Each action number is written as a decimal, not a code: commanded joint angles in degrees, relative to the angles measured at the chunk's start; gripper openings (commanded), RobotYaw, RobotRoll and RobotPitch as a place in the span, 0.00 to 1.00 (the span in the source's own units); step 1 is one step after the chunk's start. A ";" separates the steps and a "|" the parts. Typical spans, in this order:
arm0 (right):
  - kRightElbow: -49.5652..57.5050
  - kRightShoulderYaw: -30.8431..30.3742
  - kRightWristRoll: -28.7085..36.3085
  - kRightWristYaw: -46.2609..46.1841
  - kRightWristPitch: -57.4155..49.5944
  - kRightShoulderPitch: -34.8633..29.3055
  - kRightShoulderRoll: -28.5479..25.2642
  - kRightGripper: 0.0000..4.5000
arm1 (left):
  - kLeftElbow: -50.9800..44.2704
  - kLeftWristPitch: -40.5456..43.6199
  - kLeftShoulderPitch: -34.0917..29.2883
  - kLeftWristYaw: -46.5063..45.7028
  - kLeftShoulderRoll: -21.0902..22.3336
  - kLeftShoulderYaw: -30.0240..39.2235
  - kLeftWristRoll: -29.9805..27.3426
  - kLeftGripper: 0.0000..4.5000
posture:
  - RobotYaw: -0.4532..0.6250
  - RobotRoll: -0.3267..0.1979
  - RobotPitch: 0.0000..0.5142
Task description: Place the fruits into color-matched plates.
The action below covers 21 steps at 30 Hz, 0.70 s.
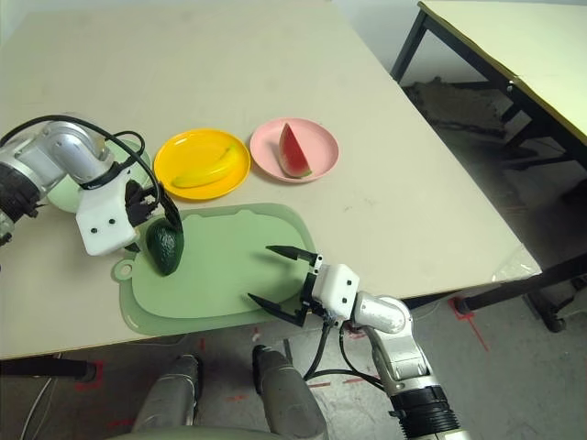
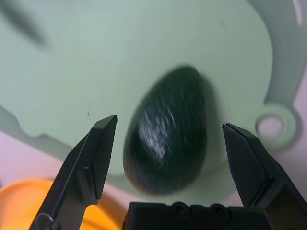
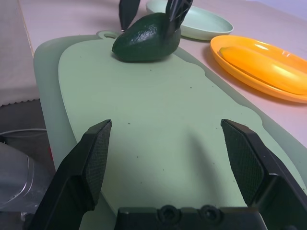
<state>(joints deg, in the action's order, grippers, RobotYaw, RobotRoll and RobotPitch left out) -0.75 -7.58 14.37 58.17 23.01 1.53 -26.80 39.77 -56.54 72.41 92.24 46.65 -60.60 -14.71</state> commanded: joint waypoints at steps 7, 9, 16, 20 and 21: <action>0.67 -0.87 -0.37 -0.54 -0.43 -0.72 -0.85 0.99 | -1.62 1.79 -1.48 0.26 1.18 1.64 0.57 1.00 | 0.26 0.62 0.34; 0.89 -0.97 -0.33 -0.64 -0.63 -0.68 -0.79 0.99 | -1.66 1.52 -1.51 0.26 1.14 1.98 0.98 1.00 | 0.26 0.62 0.34; 2.64 -1.66 -0.28 -0.83 -1.98 0.34 -0.74 0.99 | 1.07 -0.58 -1.84 0.26 -0.62 4.34 4.81 1.00 | 0.26 0.62 0.35; 3.62 -1.77 -0.32 -1.06 -2.94 1.00 -0.84 1.00 | 1.88 -0.63 -2.28 0.26 -1.49 5.98 6.18 0.84 | 0.25 0.62 0.35; 3.77 -1.82 -0.37 -1.11 -3.01 1.06 -0.83 1.00 | 1.96 -0.66 -2.37 0.26 -1.61 6.27 6.38 0.77 | 0.25 0.62 0.35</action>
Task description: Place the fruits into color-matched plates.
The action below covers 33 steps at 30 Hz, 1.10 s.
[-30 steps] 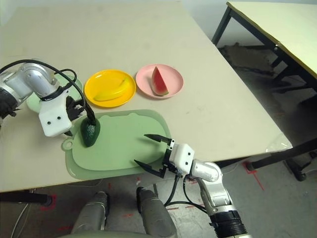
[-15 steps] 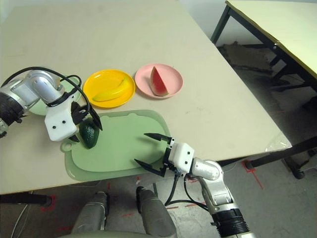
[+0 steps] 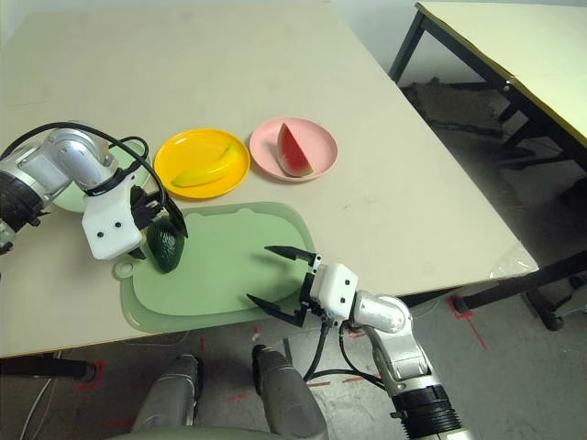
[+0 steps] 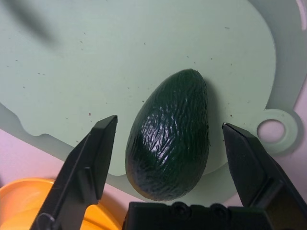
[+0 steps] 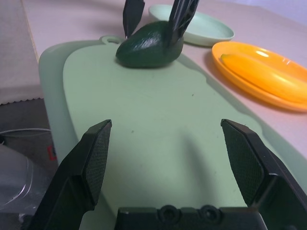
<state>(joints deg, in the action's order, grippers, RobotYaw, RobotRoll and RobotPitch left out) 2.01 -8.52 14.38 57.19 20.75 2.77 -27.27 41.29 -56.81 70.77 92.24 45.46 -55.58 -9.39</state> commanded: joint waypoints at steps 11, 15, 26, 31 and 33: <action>1.67 -1.18 -0.43 -0.43 -1.24 0.07 -0.51 1.00 | 0.40 0.86 -1.34 0.26 0.17 1.93 0.89 0.58 | 0.25 0.62 0.34; 3.61 -0.89 0.84 -0.30 -2.75 -0.48 -1.25 1.00 | 0.29 3.36 -0.23 0.26 1.31 2.83 -0.92 0.58 | 0.25 0.62 0.34; 6.37 -0.58 1.97 -2.19 -5.28 -0.24 0.02 1.00 | 1.51 9.73 1.10 0.26 5.13 6.65 -6.15 0.58 | 0.27 0.62 0.34; 8.04 0.21 4.18 -3.12 -9.16 -0.85 -0.32 1.00 | 13.12 6.04 3.90 -1.71 5.22 11.37 4.32 0.58 | 0.27 0.62 0.34; 10.01 0.87 6.50 -5.14 -12.46 -1.09 0.72 1.00 | 19.97 4.67 5.47 -6.71 5.32 12.46 11.68 0.58 | 0.28 0.62 0.35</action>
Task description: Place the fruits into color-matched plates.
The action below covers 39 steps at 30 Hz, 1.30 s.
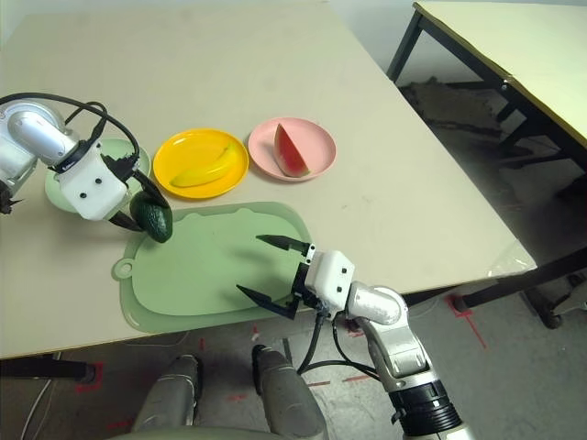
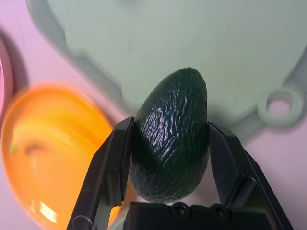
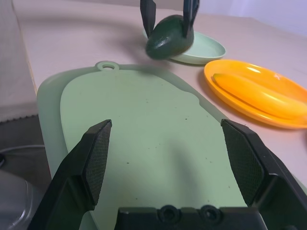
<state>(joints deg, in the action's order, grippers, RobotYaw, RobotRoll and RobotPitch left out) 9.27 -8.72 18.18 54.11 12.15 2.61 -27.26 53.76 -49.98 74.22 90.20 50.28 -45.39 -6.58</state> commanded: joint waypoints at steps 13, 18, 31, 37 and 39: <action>15.70 2.06 2.15 -12.21 -13.03 -8.40 1.84 1.00 | 21.34 4.61 1.11 -34.18 0.95 6.80 31.97 0.58 | 0.30 0.62 0.37; 16.29 2.30 1.82 -14.10 -13.08 -9.10 2.55 1.00 | 22.29 6.66 -0.83 -38.54 0.54 7.53 36.16 0.58 | 0.28 0.62 0.38; 14.62 1.55 0.96 -13.29 -12.41 -8.23 1.87 1.00 | 22.38 7.53 -1.96 -41.43 0.24 11.45 39.35 0.99 | 0.29 0.62 0.37; 12.52 1.35 0.37 -12.66 -12.33 -6.49 1.71 1.00 | 21.89 7.77 -1.73 -35.79 0.19 19.27 32.13 0.99 | 0.29 0.62 0.38; 10.24 1.39 -1.38 -13.56 -12.48 -4.10 1.87 1.00 | 21.41 9.99 -2.08 -31.16 -0.10 24.73 26.66 0.99 | 0.30 0.62 0.38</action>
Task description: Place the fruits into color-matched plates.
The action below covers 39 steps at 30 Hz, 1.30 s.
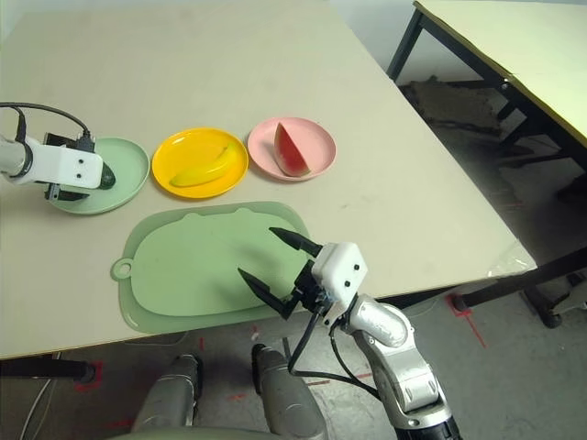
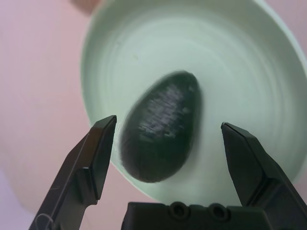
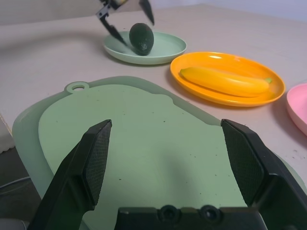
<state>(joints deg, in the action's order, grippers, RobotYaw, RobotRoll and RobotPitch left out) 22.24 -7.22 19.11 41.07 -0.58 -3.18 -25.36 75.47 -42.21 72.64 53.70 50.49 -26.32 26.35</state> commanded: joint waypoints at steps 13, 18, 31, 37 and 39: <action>-34.69 9.52 -4.02 -6.26 4.30 27.71 3.19 1.00 | -42.35 44.34 -35.78 0.72 -4.41 43.22 -44.00 0.99 | 0.39 0.62 0.35; -52.31 15.50 -3.48 -6.78 8.69 33.41 0.81 1.00 | -64.26 54.07 -55.84 -15.11 -10.56 54.13 -48.28 0.99 | 0.43 0.62 0.35; -73.93 22.87 -1.21 3.45 24.00 33.47 -2.56 1.00 | -71.50 47.26 -77.54 -22.95 -23.34 58.07 -49.42 0.99 | 0.44 0.62 0.32; -73.66 24.15 -0.05 4.32 25.51 32.10 -1.82 1.00 | -68.65 44.99 -77.71 -22.60 -23.37 57.12 -48.55 0.99 | 0.43 0.62 0.32; -72.62 24.47 0.22 4.37 25.63 31.14 -1.64 1.00 | -67.24 44.17 -77.56 -22.47 -22.81 57.43 -48.57 0.99 | 0.43 0.62 0.33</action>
<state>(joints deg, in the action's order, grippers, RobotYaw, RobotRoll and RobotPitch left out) -50.85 16.39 18.44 45.19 24.51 29.12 -27.46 6.50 2.82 -4.21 31.12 27.21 30.89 -22.73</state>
